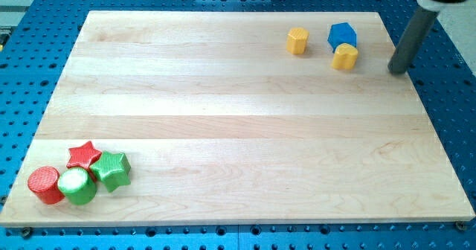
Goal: Separate the heart and triangle
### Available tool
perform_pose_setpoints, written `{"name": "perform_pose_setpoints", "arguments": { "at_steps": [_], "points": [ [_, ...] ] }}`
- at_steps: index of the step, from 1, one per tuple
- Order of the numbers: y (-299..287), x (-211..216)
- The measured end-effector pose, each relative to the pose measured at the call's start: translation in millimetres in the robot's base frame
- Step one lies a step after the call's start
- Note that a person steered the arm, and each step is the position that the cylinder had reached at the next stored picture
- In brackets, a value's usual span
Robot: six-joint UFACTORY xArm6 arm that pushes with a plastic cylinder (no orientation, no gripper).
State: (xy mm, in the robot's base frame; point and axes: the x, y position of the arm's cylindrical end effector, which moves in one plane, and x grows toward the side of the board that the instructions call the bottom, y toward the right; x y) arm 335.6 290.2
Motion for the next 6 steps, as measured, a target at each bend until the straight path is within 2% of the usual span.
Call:
{"name": "perform_pose_setpoints", "arguments": {
  "at_steps": [1, 2, 3, 5, 6],
  "points": [
    [-28, -8],
    [-39, 9],
    [-52, -21],
    [-99, -23],
    [-93, -45]
  ]
}}
